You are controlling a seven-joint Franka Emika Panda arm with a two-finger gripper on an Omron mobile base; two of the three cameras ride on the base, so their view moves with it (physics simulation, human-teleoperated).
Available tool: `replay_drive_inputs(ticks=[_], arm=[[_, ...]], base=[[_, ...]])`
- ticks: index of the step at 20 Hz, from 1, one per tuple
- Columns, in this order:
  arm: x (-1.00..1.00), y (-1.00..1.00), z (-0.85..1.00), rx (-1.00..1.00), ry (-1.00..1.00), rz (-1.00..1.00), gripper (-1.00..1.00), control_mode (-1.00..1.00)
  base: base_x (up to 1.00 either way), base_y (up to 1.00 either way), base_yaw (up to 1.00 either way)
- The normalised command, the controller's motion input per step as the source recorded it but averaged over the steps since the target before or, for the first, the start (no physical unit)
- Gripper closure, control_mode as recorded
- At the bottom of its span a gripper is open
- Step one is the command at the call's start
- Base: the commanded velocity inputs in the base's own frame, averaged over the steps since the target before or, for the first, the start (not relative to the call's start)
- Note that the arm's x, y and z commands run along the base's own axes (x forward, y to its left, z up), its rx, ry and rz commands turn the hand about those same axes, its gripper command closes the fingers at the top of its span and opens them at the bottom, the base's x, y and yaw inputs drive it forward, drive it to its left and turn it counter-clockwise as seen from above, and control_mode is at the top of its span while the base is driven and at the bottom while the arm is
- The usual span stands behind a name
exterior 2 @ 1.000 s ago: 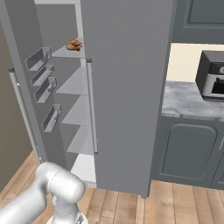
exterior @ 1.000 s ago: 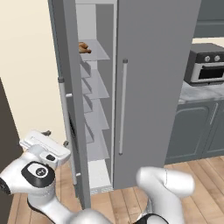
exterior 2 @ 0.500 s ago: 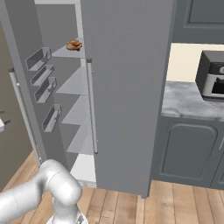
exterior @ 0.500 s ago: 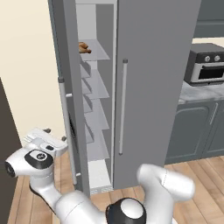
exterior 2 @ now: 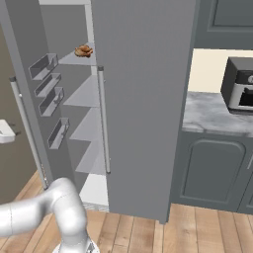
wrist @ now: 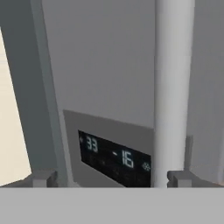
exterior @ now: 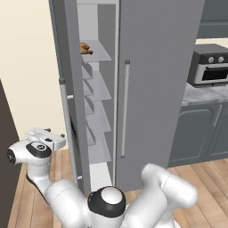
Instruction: There's a chicken drumstick in the fridge that needs to be moved to the freezer for freezing. Pick up the chicken drumstick from the fridge, place it on any shelf in the freezer, and close the fridge and freezer doors when done.
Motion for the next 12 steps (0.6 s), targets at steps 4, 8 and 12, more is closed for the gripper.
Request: replay_drive_inputs(ticks=[4,8,12], arm=[[0.42,0.61,-0.31,-0.06,0.02,-0.06,-1.00,-1.00],[0.44,0.24,-0.27,-0.03,0.07,-0.05,-1.00,-1.00],[0.36,-0.15,-0.07,0.00,0.01,-0.08,-1.00,-1.00]], base=[[0.00,0.00,0.00],[0.00,0.00,0.00],[0.00,0.00,0.00]])
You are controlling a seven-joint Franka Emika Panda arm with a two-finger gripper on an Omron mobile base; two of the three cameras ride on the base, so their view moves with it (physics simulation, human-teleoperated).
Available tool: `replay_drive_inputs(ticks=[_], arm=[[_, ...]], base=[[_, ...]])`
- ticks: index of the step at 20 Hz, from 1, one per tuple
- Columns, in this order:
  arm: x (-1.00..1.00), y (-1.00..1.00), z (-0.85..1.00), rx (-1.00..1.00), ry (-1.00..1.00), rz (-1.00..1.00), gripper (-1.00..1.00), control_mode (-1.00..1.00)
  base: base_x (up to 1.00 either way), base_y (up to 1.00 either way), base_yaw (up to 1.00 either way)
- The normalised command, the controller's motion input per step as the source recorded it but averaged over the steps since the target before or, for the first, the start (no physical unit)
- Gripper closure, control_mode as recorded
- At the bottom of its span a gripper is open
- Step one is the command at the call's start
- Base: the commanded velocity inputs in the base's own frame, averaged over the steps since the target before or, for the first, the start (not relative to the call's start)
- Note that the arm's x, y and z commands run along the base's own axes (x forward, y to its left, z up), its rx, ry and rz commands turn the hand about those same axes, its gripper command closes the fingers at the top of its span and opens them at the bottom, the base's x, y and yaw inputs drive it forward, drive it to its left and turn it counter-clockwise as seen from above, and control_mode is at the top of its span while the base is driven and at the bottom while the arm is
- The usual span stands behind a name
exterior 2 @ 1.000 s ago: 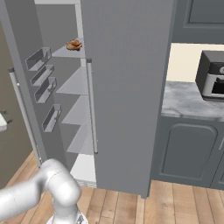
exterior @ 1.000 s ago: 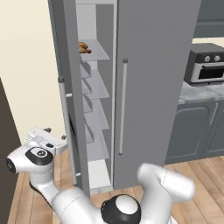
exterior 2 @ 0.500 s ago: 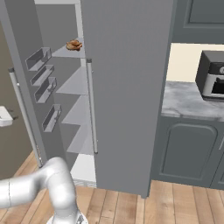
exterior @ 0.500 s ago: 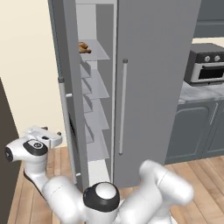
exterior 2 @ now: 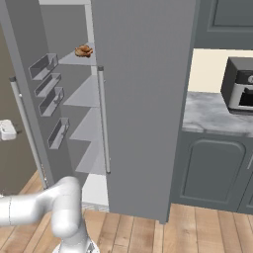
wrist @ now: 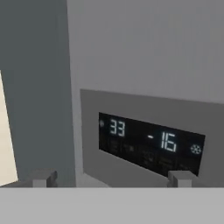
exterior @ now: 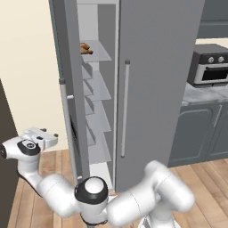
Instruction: There's a chicken drumstick in the fridge that needs to be moved to the freezer for freezing. Pick up the chicken drumstick from the fridge, place it on any shelf in the freezer, and close the fridge and freezer doors when done.
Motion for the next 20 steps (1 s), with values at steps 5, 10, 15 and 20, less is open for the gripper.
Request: replay_drive_inputs(ticks=[5,10,15,20], arm=[[0.40,-0.40,-0.09,0.00,0.03,-0.11,-1.00,-1.00],[0.40,-0.42,-0.13,0.00,0.03,-0.03,-1.00,-1.00],[0.29,-0.63,-0.02,0.00,0.00,-0.02,-1.00,-1.00],[0.08,-0.73,0.00,0.03,0.00,0.00,-1.00,-1.00]], base=[[0.00,0.00,0.00],[0.00,0.00,0.00],[0.00,0.00,0.00],[0.00,0.00,0.00]])
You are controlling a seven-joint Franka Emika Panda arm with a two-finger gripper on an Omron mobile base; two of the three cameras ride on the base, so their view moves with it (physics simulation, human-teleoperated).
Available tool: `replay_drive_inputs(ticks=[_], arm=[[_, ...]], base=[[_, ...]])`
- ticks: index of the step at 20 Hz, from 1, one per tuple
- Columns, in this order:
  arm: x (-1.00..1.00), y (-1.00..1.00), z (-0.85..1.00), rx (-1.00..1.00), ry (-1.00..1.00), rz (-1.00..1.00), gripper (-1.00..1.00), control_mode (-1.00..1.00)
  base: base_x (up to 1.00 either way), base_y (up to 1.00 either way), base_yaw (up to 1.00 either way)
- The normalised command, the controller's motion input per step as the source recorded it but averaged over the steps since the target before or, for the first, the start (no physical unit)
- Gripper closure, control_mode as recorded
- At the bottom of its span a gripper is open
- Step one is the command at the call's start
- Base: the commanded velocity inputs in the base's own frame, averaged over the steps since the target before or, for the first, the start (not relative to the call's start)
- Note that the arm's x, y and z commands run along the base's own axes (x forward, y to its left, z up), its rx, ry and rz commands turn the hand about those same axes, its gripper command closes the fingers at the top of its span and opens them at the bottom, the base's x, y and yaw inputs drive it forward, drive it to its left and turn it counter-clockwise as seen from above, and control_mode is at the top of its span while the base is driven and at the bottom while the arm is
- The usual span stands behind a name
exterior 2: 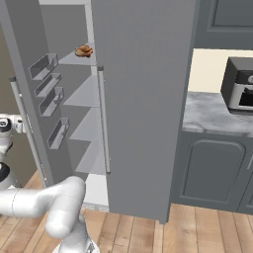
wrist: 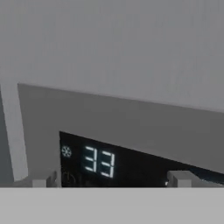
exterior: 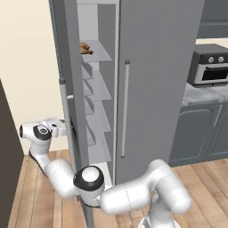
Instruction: There's a chicken drumstick in the fridge that needs to be moved to the freezer for freezing. Pick up the chicken drumstick from the fridge, place it on any shelf in the freezer, and close the fridge and freezer doors when done.
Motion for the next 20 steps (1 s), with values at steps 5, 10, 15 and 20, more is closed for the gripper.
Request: replay_drive_inputs(ticks=[5,10,15,20], arm=[[0.00,-0.90,0.00,0.06,0.00,0.00,-1.00,-1.00],[0.10,-0.87,0.00,0.09,-0.02,0.01,-1.00,-1.00],[0.78,-0.69,0.00,0.13,0.00,0.08,-1.00,-1.00],[0.98,-0.65,0.00,0.12,0.00,0.13,-1.00,-1.00]], base=[[0.00,0.00,0.00],[0.00,0.00,0.00],[0.00,0.00,0.00],[0.00,0.00,0.00]])
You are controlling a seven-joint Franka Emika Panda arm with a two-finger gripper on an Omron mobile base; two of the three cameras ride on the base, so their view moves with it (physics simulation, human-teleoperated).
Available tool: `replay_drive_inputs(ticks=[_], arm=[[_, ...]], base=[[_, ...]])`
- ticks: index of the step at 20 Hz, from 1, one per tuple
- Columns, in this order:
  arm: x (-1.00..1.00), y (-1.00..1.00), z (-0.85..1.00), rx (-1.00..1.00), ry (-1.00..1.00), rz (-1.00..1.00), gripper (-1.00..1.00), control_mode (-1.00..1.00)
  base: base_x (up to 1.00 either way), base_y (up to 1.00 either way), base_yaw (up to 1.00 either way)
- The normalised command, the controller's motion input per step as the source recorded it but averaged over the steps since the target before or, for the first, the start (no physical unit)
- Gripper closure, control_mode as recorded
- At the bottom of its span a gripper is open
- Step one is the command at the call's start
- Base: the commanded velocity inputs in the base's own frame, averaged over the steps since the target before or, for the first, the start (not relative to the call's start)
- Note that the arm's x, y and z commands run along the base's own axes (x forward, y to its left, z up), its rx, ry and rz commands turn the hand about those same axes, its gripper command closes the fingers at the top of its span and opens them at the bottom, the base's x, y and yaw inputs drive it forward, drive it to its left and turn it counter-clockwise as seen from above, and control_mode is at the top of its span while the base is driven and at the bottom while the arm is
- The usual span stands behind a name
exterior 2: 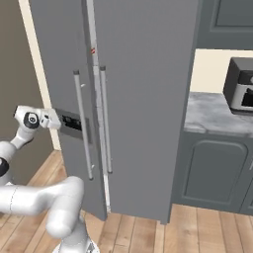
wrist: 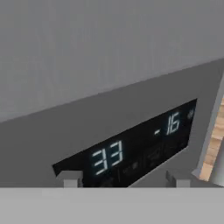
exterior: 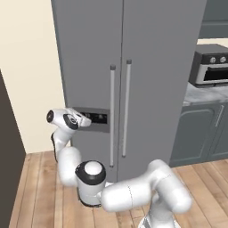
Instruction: There's a chicken drumstick in the fridge that needs to be moved to the freezer for freezing. Pick up the chicken drumstick from the fridge, place it on any shelf in the freezer, and close the fridge and freezer doors when done.
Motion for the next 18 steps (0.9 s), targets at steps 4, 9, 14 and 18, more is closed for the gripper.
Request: replay_drive_inputs(ticks=[4,9,14,18], arm=[[0.91,-0.65,0.00,0.13,-0.01,0.19,-1.00,-1.00],[0.78,-0.68,0.00,0.13,-0.07,0.22,-1.00,-1.00],[0.83,-0.71,0.00,0.14,-0.07,0.24,-1.00,-1.00],[0.70,-0.71,0.03,0.13,-0.02,0.25,-1.00,-1.00]], base=[[0.00,0.00,0.00],[0.00,0.00,0.00],[0.00,0.00,0.00],[0.00,0.00,0.00]])
